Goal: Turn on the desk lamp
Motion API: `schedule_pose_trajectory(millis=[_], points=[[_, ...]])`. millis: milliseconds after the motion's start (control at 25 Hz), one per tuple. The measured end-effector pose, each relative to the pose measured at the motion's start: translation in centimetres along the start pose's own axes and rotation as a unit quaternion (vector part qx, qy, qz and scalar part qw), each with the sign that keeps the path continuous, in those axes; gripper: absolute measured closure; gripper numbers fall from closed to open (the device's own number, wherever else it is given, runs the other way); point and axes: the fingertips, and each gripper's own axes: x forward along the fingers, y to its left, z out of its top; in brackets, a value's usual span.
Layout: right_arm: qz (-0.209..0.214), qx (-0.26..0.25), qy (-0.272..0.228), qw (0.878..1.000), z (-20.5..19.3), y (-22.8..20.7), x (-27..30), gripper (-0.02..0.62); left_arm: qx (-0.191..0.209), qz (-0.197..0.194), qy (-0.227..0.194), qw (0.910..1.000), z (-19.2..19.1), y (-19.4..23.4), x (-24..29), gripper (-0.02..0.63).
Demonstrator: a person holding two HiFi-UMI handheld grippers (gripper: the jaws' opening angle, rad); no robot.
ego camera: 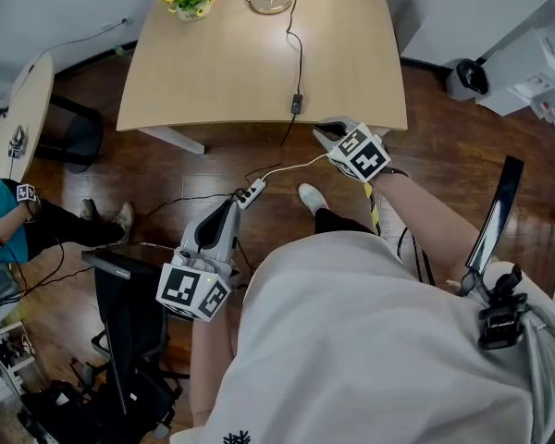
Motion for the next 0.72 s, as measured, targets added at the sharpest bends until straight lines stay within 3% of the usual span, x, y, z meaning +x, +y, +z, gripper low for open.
schedule_pose_trajectory(millis=[520,720], points=[[-0.054,0.063,-0.068,0.994,-3.0,10.9,-13.9,0.577,0.011,-0.081,0.019,0.9965,-4.4,-5.6,-5.4,0.586],[-0.083,0.077,-0.101,0.988,-3.2,12.4,-18.5,0.554,0.029,-0.099,0.014,0.9945,-3.9,-7.6,-6.0,0.585]])
